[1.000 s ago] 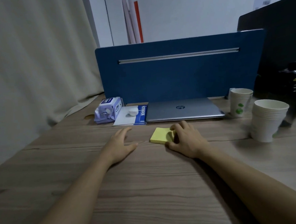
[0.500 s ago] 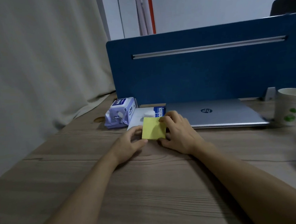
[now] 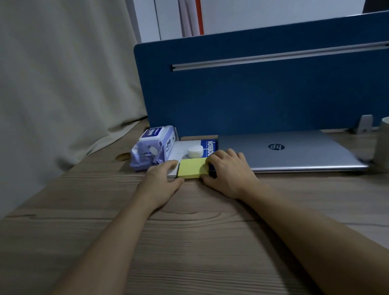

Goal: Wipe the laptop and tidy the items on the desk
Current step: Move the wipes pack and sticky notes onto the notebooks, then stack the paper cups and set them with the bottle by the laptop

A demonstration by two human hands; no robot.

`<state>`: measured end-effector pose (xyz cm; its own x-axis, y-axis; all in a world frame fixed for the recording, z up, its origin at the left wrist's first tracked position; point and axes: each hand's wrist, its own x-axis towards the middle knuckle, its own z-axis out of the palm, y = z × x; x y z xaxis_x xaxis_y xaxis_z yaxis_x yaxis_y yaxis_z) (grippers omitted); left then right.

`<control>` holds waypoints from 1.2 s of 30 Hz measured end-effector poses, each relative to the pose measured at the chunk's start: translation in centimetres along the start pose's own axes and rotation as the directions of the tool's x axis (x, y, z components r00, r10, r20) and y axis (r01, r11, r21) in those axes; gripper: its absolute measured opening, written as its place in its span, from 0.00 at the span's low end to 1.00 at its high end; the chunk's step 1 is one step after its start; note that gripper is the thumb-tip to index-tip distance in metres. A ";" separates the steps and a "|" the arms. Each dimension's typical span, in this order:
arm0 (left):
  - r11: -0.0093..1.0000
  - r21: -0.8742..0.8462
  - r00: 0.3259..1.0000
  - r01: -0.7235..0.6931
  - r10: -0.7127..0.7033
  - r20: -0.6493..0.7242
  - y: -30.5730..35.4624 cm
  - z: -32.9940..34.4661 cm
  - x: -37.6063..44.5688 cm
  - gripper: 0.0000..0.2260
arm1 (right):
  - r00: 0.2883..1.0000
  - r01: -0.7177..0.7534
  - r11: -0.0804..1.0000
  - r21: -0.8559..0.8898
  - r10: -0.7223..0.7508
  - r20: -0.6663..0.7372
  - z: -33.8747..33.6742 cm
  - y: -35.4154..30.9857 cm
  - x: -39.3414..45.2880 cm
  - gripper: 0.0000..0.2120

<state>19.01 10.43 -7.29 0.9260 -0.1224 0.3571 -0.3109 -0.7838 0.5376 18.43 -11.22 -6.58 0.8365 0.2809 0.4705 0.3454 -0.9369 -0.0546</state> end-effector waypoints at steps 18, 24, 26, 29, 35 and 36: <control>0.990 0.127 0.998 -0.055 0.059 -0.023 1.1 0.4 0.7 0.16 | 0.998 -0.035 0.998 -0.043 0.033 -0.048 0.3 -0.1 0.0 0.17; 0.966 0.221 0.988 -0.138 0.149 -0.035 2.4 0.4 -0.8 0.16 | 0.997 -0.046 0.999 -0.020 0.045 -0.056 -0.7 0.2 -1.3 0.15; 0.957 0.241 0.984 -0.162 0.176 -0.038 3.2 0.3 -1.6 0.16 | 0.997 -0.058 0.998 -0.039 0.056 -0.055 -1.2 0.3 -2.1 0.14; 0.947 0.255 0.977 -0.195 0.211 -0.036 4.5 0.2 -3.0 0.17 | 0.995 -0.084 0.995 -0.060 0.081 -0.050 -2.1 0.5 -3.9 0.12; 0.904 0.311 0.954 -0.292 0.298 0.029 8.1 1.1 -6.5 0.20 | 0.991 -0.133 0.987 -0.089 0.131 -0.021 -4.7 1.5 -8.8 0.13; 0.901 0.306 0.950 -0.307 0.310 0.040 8.9 1.4 -7.0 0.20 | 0.989 -0.146 0.985 -0.093 0.145 -0.020 -5.3 1.9 -9.8 0.13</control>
<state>10.04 3.49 -6.05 0.7916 -0.3840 0.4754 -0.4993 -0.8549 0.1408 8.63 -16.89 -6.61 0.8691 0.1377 0.4751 0.1781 -0.9832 -0.0408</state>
